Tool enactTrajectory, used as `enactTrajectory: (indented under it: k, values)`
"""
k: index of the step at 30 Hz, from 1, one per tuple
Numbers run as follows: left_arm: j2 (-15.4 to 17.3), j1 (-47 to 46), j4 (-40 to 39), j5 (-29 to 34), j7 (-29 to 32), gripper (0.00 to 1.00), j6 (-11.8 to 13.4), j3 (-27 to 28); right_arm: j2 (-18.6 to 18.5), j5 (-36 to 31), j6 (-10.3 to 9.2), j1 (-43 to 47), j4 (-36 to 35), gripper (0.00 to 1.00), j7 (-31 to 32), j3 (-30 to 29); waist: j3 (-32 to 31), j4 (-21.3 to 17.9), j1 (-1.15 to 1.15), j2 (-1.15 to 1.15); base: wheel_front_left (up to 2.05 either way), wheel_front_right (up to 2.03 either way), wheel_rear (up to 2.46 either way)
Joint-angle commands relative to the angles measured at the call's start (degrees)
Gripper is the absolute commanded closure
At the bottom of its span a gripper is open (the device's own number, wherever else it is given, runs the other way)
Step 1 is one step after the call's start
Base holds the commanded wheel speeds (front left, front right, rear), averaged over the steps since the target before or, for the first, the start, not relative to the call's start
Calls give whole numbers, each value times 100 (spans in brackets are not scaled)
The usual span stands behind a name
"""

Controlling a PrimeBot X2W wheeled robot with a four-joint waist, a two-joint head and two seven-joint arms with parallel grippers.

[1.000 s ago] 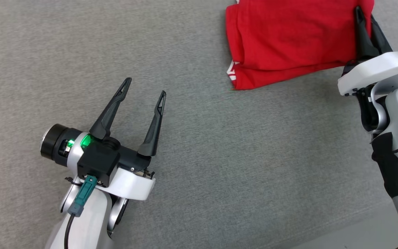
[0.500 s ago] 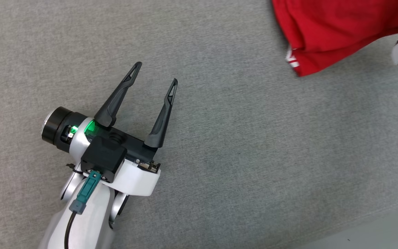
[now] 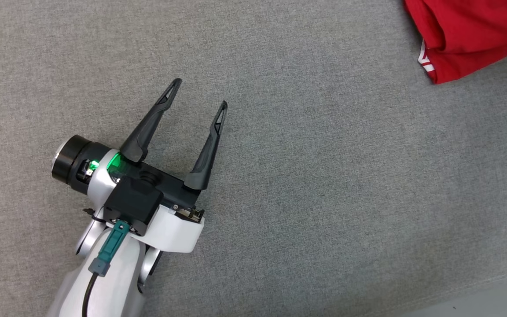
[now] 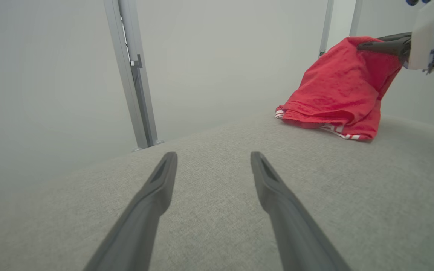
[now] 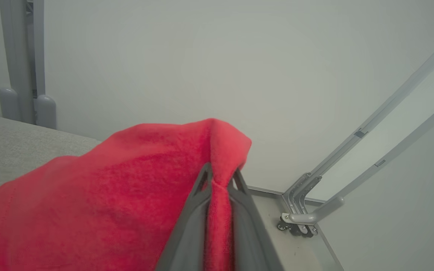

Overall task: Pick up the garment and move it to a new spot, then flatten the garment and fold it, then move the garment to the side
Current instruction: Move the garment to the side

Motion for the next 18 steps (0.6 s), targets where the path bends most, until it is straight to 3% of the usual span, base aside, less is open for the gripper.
enactTrajectory:
  k: [1, 5, 10, 18]
  values:
    - [16, -76, -12, 6, 18, 0, 23, -27, 38, -102, -1, 18, 20, 0, -35, -161, 2, 21, 0, 0, 0, 0, 0]
    - [7, -137, -26, -8, 27, 0, 22, -58, 120, -350, -1, 52, -158, 0, -34, -481, 9, 40, 0, 0, 0, 0, 0]
    - [25, -158, 23, -59, 23, 0, 46, -46, 493, -797, -1, 174, -724, 0, -34, -792, -55, 60, 0, 0, 0, 0, 0]
    - [-119, -50, 128, -227, -4, 0, 209, -19, 1200, -523, -1, 593, -1448, 0, -34, -340, -400, 276, 0, 0, 0, 0, 0]
